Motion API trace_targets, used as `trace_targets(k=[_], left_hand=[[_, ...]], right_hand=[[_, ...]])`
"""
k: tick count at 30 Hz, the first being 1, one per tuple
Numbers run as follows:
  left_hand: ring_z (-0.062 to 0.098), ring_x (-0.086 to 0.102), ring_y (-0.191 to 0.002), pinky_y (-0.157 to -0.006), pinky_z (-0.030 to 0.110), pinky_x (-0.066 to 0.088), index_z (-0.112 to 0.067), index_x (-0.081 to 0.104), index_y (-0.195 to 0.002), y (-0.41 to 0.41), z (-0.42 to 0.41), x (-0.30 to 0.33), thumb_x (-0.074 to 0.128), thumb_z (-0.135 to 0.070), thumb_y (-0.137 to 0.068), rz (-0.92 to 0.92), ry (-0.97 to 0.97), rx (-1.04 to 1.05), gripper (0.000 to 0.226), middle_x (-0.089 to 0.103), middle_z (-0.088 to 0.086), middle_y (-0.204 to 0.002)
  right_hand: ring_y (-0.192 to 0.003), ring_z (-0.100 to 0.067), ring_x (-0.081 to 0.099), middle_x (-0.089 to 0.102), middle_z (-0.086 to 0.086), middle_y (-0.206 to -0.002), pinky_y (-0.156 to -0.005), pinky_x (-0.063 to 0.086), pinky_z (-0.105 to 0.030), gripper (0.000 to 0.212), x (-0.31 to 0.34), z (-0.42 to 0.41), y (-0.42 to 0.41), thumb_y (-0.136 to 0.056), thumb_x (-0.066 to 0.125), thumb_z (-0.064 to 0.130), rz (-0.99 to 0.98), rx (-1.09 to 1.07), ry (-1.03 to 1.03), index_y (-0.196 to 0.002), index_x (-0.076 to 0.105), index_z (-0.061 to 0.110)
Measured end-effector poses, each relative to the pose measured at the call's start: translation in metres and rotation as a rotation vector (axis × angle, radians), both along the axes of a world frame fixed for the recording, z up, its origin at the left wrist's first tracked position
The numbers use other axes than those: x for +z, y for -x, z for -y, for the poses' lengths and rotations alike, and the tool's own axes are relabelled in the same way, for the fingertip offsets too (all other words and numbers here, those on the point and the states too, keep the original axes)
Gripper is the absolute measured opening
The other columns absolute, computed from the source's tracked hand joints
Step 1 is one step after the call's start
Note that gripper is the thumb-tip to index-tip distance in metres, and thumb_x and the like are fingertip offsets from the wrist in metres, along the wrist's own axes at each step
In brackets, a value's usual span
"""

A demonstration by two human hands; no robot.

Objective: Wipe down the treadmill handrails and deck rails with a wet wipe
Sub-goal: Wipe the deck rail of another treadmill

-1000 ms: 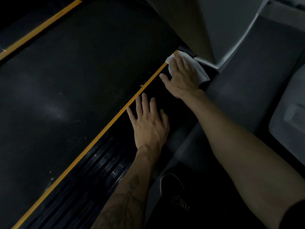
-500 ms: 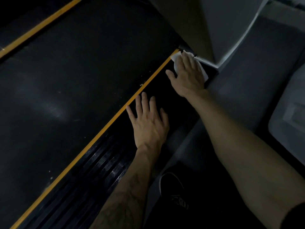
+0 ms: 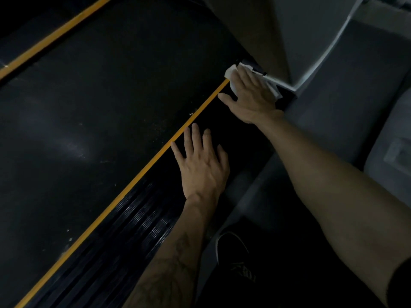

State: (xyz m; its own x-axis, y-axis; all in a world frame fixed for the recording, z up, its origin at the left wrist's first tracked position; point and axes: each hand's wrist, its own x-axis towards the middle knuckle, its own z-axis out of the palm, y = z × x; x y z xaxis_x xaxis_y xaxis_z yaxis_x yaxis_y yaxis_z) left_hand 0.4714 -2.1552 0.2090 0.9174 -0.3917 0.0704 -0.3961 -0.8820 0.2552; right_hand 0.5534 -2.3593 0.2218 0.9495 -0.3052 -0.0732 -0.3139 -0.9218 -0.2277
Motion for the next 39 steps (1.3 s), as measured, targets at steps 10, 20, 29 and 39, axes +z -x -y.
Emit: trace_targets(k=[10, 20, 29, 39], left_hand=[[0.027, 0.005, -0.159, -0.126, 0.061, 0.002, -0.016, 0.035, -0.154, 0.000, 0.000, -0.001, 0.024, -0.045, -0.106, -0.002, 0.004, -0.001, 0.056, 0.019, 0.011, -0.170], [0.027, 0.002, -0.160, -0.125, 0.062, 0.000, -0.016, 0.032, -0.155, -0.001, 0.001, 0.002, 0.024, -0.044, -0.106, -0.021, -0.010, 0.001, 0.056, 0.016, 0.011, -0.170], [0.026, 0.000, -0.160, -0.125, 0.061, -0.001, -0.016, 0.031, -0.156, -0.001, 0.001, 0.003, 0.022, -0.046, -0.107, -0.035, -0.024, 0.001, 0.058, 0.014, 0.010, -0.171], [0.027, 0.000, -0.159, -0.125, 0.062, -0.001, -0.016, 0.031, -0.156, -0.001, 0.002, 0.004, 0.020, -0.044, -0.106, -0.037, -0.018, -0.001, 0.059, 0.014, 0.011, -0.171]], right_hand=[[-0.159, -0.022, 0.008, 0.012, -0.014, -0.171, -0.129, 0.005, -0.038, 0.080, -0.003, 0.015, 0.068, -0.105, 0.029, 0.059, 0.075, 0.022, 0.136, -0.162, 0.018, 0.004], [-0.159, -0.022, 0.004, 0.006, -0.011, -0.172, -0.129, 0.004, -0.041, 0.088, 0.000, 0.007, 0.051, -0.102, 0.032, 0.066, 0.032, -0.009, 0.100, -0.163, 0.011, 0.006], [-0.158, -0.023, 0.013, 0.017, -0.013, -0.170, -0.129, 0.010, -0.040, 0.071, -0.006, 0.020, 0.083, -0.108, 0.031, 0.051, 0.122, 0.015, 0.139, -0.161, 0.023, 0.003], [-0.159, -0.021, -0.007, -0.006, -0.009, -0.172, -0.128, -0.003, -0.038, 0.084, 0.005, 0.002, 0.035, -0.106, 0.030, 0.061, -0.029, 0.038, -0.001, -0.164, 0.001, 0.007]])
